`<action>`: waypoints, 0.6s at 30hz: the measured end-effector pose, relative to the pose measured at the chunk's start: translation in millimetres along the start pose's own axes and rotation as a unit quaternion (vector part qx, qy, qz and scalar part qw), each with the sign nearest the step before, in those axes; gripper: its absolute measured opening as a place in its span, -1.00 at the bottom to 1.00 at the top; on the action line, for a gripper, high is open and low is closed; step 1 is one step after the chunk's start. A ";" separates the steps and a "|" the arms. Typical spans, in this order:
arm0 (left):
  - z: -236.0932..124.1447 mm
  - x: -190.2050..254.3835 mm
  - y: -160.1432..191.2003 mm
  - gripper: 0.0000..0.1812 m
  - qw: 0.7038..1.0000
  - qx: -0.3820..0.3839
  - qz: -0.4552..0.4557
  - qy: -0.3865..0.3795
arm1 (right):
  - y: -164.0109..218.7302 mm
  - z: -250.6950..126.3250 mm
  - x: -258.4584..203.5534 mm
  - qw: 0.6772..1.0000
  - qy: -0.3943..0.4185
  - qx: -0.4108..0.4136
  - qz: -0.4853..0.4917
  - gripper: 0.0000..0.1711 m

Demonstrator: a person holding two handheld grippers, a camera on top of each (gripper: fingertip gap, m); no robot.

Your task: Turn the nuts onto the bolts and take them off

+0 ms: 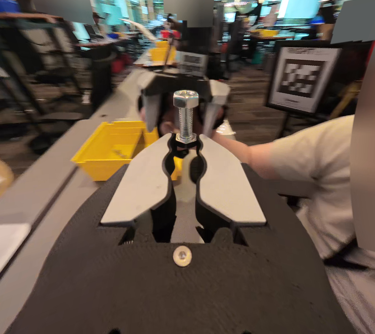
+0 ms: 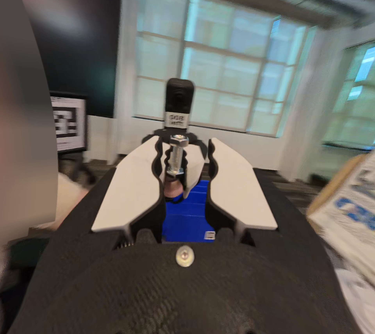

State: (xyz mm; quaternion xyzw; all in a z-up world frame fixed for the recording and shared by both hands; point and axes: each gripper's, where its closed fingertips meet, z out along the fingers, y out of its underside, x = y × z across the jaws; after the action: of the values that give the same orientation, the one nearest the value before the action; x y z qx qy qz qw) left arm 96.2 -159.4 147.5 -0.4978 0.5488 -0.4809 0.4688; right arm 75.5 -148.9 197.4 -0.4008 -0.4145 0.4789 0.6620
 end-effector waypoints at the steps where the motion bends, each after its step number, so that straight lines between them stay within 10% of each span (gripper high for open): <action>1: -2.0 -7.4 -1.3 -0.80 0.999 0.004 0.011 -0.031 | -1.5 1.5 2.0 0.999 0.030 -0.002 -0.021 -0.49; 9: -2.2 -7.1 -1.9 -0.80 0.999 -0.002 0.019 -0.046 | -1.5 7.1 -0.9 0.998 0.064 -0.014 -0.021 -0.75; 18: 2.7 20.2 -0.8 -0.80 0.998 -0.005 -0.011 0.055 | -4.4 0.9 -23.1 0.995 -0.073 -0.017 0.058 -0.78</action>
State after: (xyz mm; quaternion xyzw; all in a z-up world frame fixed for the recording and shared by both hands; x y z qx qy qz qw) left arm 97.7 -179.7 147.3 -0.4792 0.5701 -0.5101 0.4303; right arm 71.5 -172.1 198.0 -0.3995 -0.4459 0.5375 0.5938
